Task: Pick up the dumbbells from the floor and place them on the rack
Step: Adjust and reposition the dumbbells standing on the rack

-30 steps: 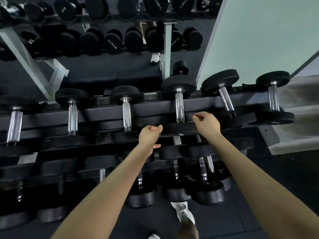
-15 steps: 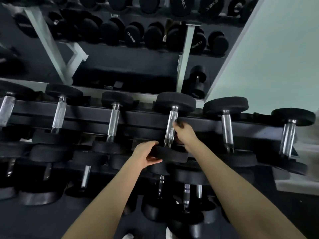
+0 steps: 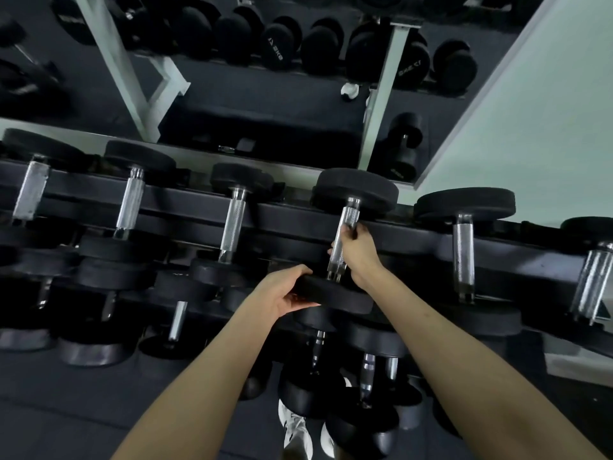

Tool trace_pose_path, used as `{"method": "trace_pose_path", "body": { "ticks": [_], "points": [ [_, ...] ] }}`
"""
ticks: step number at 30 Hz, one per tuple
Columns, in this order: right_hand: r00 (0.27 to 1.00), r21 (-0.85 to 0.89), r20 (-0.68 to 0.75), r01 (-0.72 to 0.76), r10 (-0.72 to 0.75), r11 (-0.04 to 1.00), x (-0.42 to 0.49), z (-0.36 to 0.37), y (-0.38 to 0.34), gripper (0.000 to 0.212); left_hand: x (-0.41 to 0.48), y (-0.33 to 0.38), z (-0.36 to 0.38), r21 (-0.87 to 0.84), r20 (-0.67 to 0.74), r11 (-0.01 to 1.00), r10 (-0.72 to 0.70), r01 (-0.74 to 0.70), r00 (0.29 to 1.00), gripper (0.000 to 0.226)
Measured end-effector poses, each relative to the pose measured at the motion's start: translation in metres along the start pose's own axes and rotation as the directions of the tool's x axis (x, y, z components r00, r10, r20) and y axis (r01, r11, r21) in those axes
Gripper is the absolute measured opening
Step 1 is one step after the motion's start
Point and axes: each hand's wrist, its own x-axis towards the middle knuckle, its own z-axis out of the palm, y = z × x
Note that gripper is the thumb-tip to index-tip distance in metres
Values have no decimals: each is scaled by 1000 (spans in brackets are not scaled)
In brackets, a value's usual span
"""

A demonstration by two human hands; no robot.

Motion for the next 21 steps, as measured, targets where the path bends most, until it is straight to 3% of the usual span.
{"method": "trace_pose_path", "body": {
  "ticks": [9,21],
  "points": [
    [999,-81,-38,-16,13,997,-1,4,0,33,4,-4,-2,-27,21,1000,-11,11,1000,11],
    [1000,-200,-6,-20,19,980,-8,1,-9,31,5,-8,-3,-54,72,994,-92,96,993,11]
  ]
}}
